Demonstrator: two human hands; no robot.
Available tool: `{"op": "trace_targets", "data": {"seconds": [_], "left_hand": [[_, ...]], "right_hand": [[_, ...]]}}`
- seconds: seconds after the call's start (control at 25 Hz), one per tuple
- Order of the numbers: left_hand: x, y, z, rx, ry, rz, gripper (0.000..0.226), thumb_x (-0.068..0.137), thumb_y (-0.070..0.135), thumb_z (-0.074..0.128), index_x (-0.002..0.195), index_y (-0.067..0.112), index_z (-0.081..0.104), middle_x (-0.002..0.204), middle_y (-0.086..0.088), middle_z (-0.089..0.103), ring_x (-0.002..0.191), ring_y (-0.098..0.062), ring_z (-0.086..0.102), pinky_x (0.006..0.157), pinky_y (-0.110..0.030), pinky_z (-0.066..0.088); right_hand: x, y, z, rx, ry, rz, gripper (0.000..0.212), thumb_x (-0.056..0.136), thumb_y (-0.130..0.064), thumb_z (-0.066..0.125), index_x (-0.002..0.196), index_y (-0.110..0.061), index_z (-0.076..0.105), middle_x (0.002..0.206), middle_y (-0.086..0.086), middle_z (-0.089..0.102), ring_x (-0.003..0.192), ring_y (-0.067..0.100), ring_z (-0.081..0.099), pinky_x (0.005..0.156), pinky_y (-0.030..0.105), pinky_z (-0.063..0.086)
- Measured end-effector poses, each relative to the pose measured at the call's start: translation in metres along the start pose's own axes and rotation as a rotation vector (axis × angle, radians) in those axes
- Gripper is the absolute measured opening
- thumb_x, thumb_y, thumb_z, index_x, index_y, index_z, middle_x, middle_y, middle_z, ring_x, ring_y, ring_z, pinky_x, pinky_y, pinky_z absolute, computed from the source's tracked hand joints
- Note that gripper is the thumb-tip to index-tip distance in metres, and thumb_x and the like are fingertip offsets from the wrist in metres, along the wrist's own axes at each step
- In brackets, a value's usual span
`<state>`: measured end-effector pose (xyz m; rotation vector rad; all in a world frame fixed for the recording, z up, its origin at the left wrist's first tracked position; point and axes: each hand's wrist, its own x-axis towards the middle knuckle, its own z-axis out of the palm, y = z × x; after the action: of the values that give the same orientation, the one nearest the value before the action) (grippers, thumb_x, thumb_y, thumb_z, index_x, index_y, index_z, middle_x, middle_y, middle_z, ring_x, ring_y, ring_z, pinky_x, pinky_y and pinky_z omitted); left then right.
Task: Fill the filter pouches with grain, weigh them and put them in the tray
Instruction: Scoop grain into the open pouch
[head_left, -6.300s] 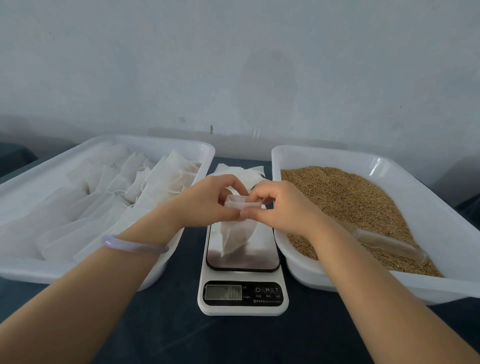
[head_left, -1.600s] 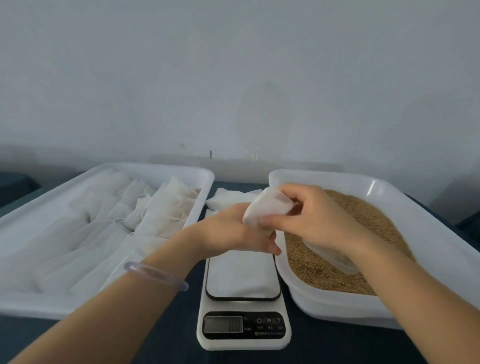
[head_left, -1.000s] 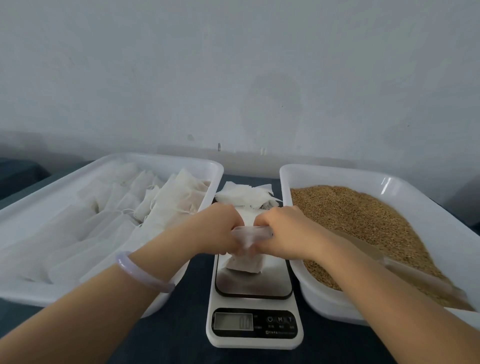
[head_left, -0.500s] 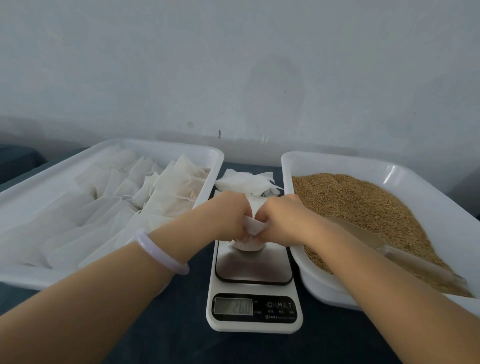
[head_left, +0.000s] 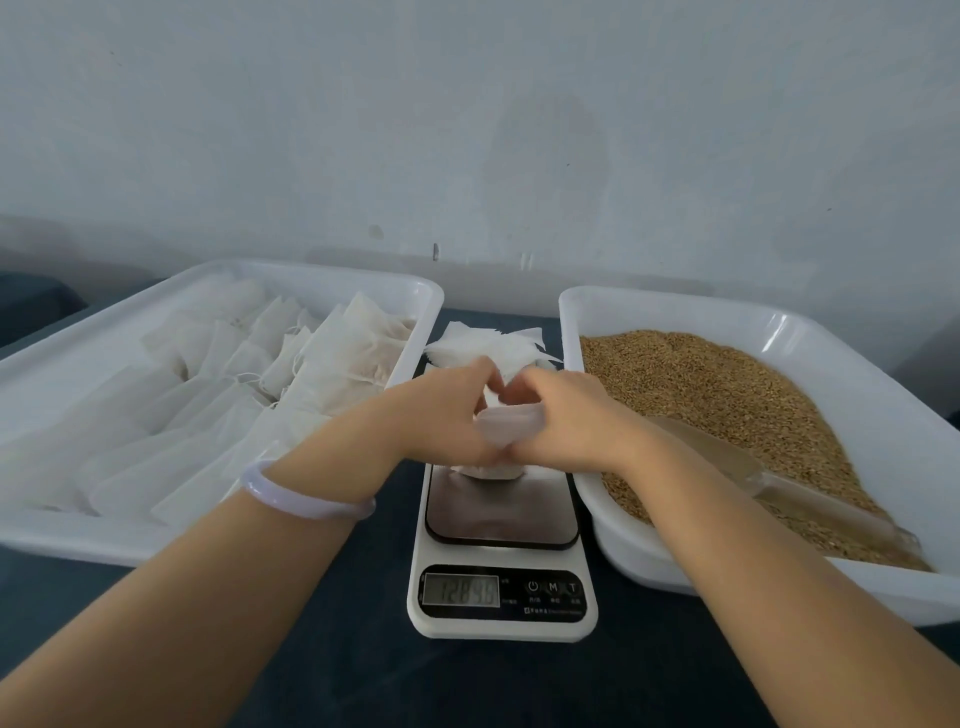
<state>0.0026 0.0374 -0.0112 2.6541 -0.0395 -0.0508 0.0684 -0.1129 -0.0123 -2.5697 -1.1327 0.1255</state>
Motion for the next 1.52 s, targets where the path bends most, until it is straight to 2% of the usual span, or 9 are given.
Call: {"op": "trace_targets", "data": {"seconds": [0.12, 0.24, 0.6, 0.96, 1.08, 1.16, 1.28, 1.44, 1.52], "left_hand": [[-0.003, -0.003, -0.006, -0.294, 0.058, 0.031, 0.052, 0.079, 0.017, 0.066, 0.123, 0.028, 0.040, 0.113, 0.007, 0.053, 0.105, -0.008, 0.057, 0.085, -0.025, 0.049], [-0.005, -0.006, -0.008, -0.403, 0.077, 0.047, 0.049, 0.081, 0.008, 0.063, 0.120, 0.031, 0.042, 0.112, 0.006, 0.054, 0.107, -0.007, 0.056, 0.083, -0.021, 0.048], [-0.004, -0.009, -0.005, -0.417, 0.066, 0.066, 0.052, 0.081, 0.004, 0.060, 0.119, 0.033, 0.041, 0.109, 0.009, 0.054, 0.106, -0.006, 0.057, 0.079, -0.020, 0.047], [-0.003, -0.010, -0.005, -0.400, 0.056, 0.065, 0.052, 0.081, 0.003, 0.059, 0.120, 0.034, 0.041, 0.109, 0.007, 0.057, 0.107, -0.007, 0.057, 0.086, -0.025, 0.049], [-0.005, -0.007, -0.006, -0.388, 0.055, 0.058, 0.053, 0.081, 0.003, 0.058, 0.120, 0.034, 0.041, 0.109, 0.007, 0.057, 0.107, -0.008, 0.057, 0.086, -0.026, 0.049], [-0.007, -0.006, -0.006, -0.370, 0.051, 0.051, 0.053, 0.081, 0.002, 0.056, 0.120, 0.033, 0.040, 0.109, 0.007, 0.059, 0.106, -0.008, 0.057, 0.087, -0.027, 0.049], [-0.009, -0.002, -0.006, -0.298, 0.025, 0.067, 0.045, 0.078, 0.008, 0.060, 0.112, 0.032, 0.043, 0.098, 0.016, 0.062, 0.087, 0.005, 0.058, 0.075, -0.015, 0.046], [-0.007, 0.001, -0.006, -0.198, 0.114, 0.073, 0.015, 0.074, 0.020, 0.074, 0.080, 0.014, 0.062, 0.068, 0.011, 0.060, 0.062, -0.003, 0.053, 0.060, -0.017, 0.043], [-0.009, 0.002, -0.007, -0.251, 0.172, 0.052, 0.020, 0.075, 0.015, 0.072, 0.060, 0.015, 0.060, 0.050, 0.013, 0.054, 0.049, 0.000, 0.047, 0.051, -0.013, 0.039]], "right_hand": [[-0.006, 0.005, -0.004, 0.356, 0.015, 0.019, 0.059, 0.074, -0.024, 0.070, 0.127, -0.027, 0.046, 0.118, -0.015, 0.053, 0.117, 0.005, 0.046, 0.093, 0.023, 0.038], [-0.007, 0.006, -0.003, 0.437, 0.020, 0.015, 0.063, 0.075, -0.016, 0.068, 0.132, -0.028, 0.042, 0.116, -0.017, 0.052, 0.117, 0.001, 0.046, 0.092, 0.022, 0.038], [-0.007, 0.006, -0.002, 0.451, 0.020, 0.018, 0.062, 0.075, -0.014, 0.065, 0.132, -0.027, 0.043, 0.114, -0.017, 0.055, 0.118, 0.001, 0.047, 0.091, 0.022, 0.038], [-0.008, 0.006, -0.003, 0.418, 0.007, 0.031, 0.062, 0.074, -0.017, 0.067, 0.132, -0.027, 0.045, 0.115, -0.017, 0.056, 0.116, 0.001, 0.048, 0.087, 0.021, 0.038], [-0.009, 0.005, -0.003, 0.387, -0.007, 0.046, 0.055, 0.072, -0.022, 0.074, 0.121, -0.032, 0.052, 0.112, -0.015, 0.057, 0.106, 0.003, 0.053, 0.082, 0.022, 0.041], [-0.009, 0.004, -0.002, 0.293, 0.003, 0.041, 0.034, 0.072, -0.023, 0.074, 0.100, -0.035, 0.058, 0.095, -0.015, 0.058, 0.086, 0.001, 0.055, 0.069, 0.021, 0.040], [-0.012, 0.003, -0.004, 0.250, 0.158, -0.005, 0.020, 0.077, -0.021, 0.072, 0.069, -0.033, 0.058, 0.071, -0.010, 0.057, 0.062, -0.001, 0.049, 0.055, 0.019, 0.034], [-0.014, -0.001, -0.005, 0.450, 0.340, -0.058, 0.009, 0.077, -0.017, 0.074, 0.071, -0.017, 0.067, 0.056, -0.011, 0.057, 0.052, 0.002, 0.045, 0.050, 0.013, 0.033], [-0.015, -0.005, -0.005, 0.478, 0.347, -0.095, 0.007, 0.077, -0.018, 0.076, 0.075, -0.020, 0.069, 0.062, -0.014, 0.061, 0.057, 0.003, 0.052, 0.055, 0.014, 0.038]]}}
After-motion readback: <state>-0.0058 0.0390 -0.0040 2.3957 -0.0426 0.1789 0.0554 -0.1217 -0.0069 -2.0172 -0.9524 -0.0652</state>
